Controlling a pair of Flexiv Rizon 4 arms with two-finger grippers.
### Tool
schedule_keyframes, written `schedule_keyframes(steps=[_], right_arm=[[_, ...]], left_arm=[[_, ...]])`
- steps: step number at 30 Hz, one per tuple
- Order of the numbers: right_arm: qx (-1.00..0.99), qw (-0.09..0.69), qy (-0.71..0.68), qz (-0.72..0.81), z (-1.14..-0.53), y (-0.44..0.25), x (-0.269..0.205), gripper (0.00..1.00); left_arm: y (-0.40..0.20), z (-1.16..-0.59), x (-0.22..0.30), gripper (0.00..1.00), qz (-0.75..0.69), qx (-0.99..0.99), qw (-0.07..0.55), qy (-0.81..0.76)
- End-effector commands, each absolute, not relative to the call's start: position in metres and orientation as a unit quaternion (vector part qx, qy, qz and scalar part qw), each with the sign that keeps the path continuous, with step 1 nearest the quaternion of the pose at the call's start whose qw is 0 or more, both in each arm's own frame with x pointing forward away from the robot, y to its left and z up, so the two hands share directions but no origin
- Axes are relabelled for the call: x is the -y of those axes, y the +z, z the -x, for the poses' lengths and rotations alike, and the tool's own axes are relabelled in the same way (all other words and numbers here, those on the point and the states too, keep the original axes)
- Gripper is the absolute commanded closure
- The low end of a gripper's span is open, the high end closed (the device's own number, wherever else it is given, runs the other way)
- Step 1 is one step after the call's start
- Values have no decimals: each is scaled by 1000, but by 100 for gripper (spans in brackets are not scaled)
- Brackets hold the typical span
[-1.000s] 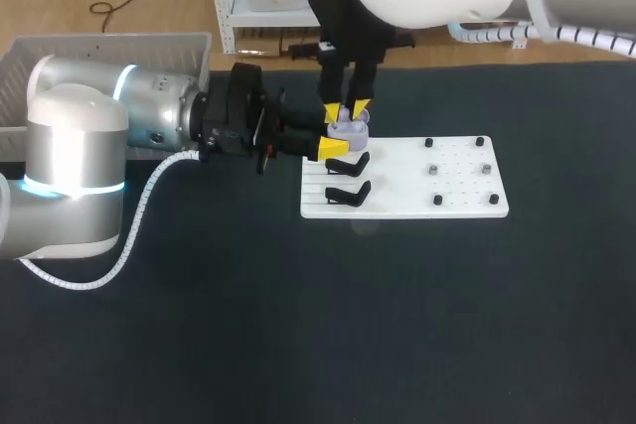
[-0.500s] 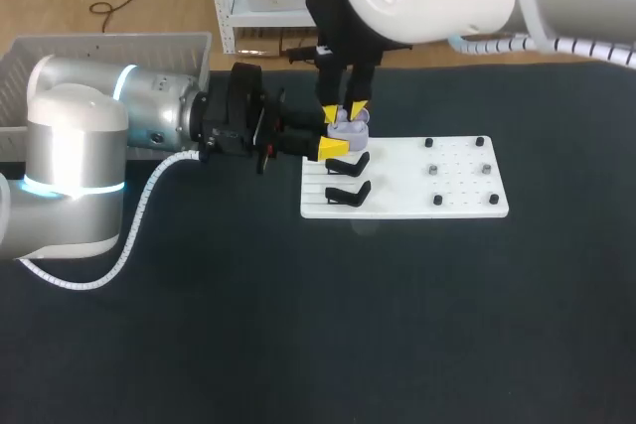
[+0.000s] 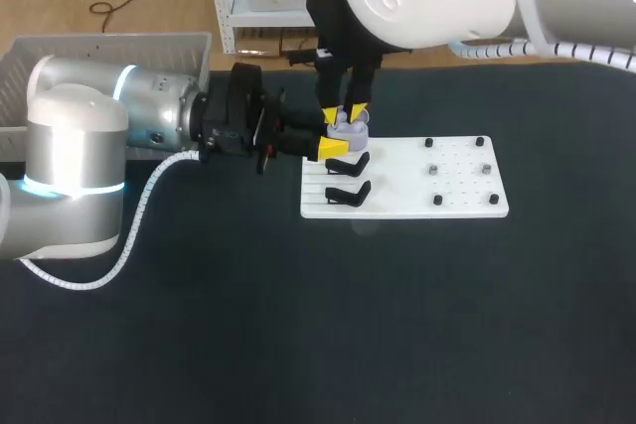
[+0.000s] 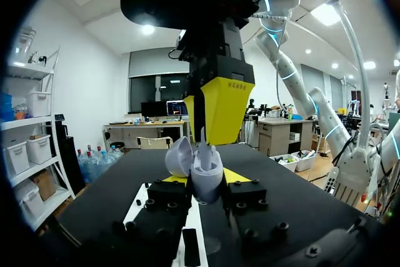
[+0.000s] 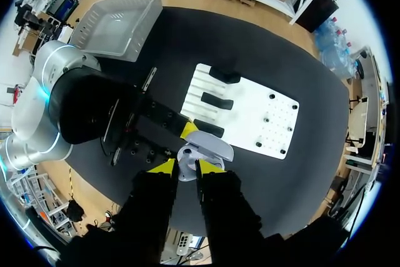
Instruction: Pick up each earbud case from the left stands, insert the matching earbuds, close the lid, and place the case in the box.
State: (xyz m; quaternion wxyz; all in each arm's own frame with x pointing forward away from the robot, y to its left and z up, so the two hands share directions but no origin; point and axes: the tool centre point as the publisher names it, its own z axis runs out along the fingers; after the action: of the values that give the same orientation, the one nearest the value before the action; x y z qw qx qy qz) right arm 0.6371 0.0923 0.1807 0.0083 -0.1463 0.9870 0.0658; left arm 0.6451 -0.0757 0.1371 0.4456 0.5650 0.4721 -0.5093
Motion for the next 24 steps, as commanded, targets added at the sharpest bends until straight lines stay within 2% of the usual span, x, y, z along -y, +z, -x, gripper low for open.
schedule_keyframes(steps=[1, 15, 16, 17, 18, 19, 24], right_arm=[[-987, 9, 66, 147, -636, 178, -93, 100], [-987, 0, 61, 149, -638, 173, -94, 100], [-987, -1, 61, 149, -638, 173, -94, 81], [-987, -2, 60, 149, -638, 173, -94, 56], [-987, -3, 60, 148, -638, 173, -94, 13], [-987, 2, 64, 147, -637, 176, -94, 0], [-984, 10, 60, 169, -625, 198, -96, 0]], left_arm=[[137, -646, 76, 100, -566, -472, 445, -510], [137, -646, 76, 100, -566, -472, 445, -510], [137, -646, 76, 100, -566, -472, 445, -510], [137, -646, 76, 100, -566, -472, 445, -510], [137, -646, 76, 100, -566, -472, 445, -510], [137, -646, 76, 100, -566, -472, 445, -510], [137, -646, 76, 100, -566, -472, 445, -510]])
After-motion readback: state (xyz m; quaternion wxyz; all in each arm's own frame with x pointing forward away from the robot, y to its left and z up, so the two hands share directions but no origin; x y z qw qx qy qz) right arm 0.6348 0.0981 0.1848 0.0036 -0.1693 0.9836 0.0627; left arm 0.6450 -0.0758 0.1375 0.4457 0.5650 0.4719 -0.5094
